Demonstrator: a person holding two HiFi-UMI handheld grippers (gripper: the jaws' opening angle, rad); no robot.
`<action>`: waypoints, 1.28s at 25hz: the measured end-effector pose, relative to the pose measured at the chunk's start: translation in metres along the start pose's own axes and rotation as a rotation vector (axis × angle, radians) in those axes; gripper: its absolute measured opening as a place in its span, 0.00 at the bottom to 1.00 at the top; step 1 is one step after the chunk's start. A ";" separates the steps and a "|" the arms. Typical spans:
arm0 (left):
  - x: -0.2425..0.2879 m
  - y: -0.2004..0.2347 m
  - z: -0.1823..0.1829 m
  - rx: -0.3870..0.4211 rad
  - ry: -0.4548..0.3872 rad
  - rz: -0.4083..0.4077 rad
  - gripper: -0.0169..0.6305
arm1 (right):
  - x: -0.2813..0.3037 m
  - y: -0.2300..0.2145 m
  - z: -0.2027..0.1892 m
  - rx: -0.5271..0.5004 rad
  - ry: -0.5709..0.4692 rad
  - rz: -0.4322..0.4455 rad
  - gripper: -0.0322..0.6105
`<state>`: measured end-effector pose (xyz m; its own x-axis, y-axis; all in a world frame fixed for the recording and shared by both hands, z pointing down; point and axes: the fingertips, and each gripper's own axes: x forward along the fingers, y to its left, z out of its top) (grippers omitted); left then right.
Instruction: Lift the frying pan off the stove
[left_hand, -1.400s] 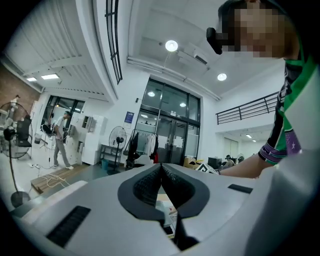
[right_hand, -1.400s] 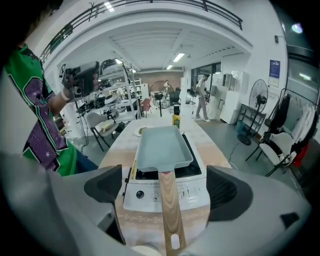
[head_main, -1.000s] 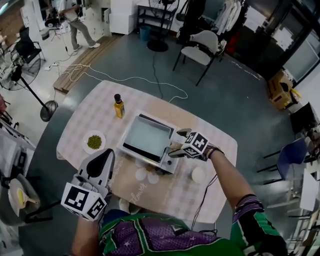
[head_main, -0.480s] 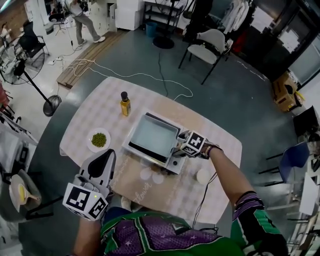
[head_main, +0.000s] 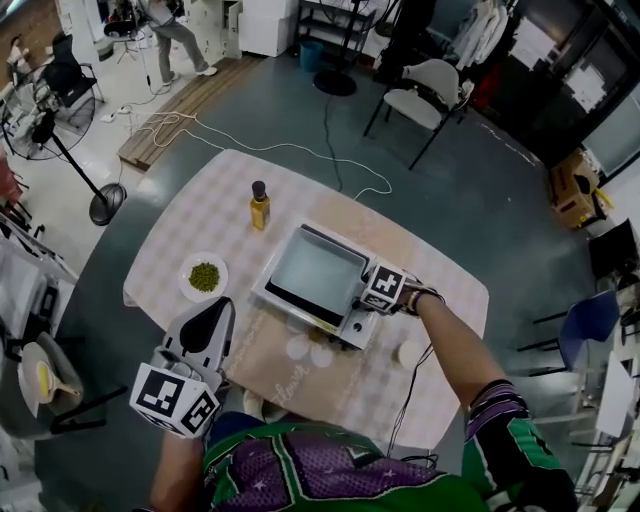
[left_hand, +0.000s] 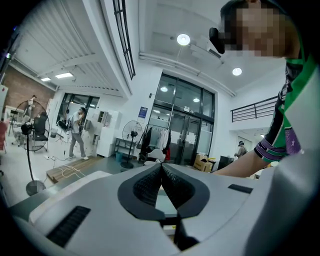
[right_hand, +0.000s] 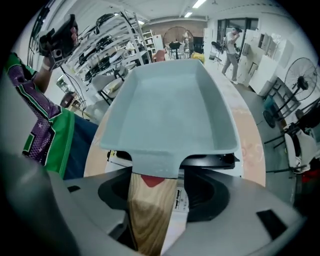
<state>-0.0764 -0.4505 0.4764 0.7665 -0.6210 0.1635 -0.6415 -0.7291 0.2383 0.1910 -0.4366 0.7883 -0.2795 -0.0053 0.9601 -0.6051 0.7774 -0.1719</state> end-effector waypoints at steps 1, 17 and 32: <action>-0.001 0.001 -0.001 -0.005 0.001 0.002 0.06 | 0.001 0.000 0.000 -0.001 0.005 0.003 0.48; -0.015 0.012 0.001 -0.020 -0.013 0.020 0.06 | 0.000 0.005 -0.002 0.080 0.009 -0.054 0.31; -0.041 0.032 -0.004 -0.019 -0.027 -0.039 0.06 | -0.015 0.041 -0.009 0.366 -0.136 -0.206 0.31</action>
<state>-0.1281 -0.4474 0.4809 0.7897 -0.6001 0.1276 -0.6104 -0.7475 0.2621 0.1771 -0.3988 0.7693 -0.2062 -0.2388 0.9489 -0.8758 0.4775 -0.0702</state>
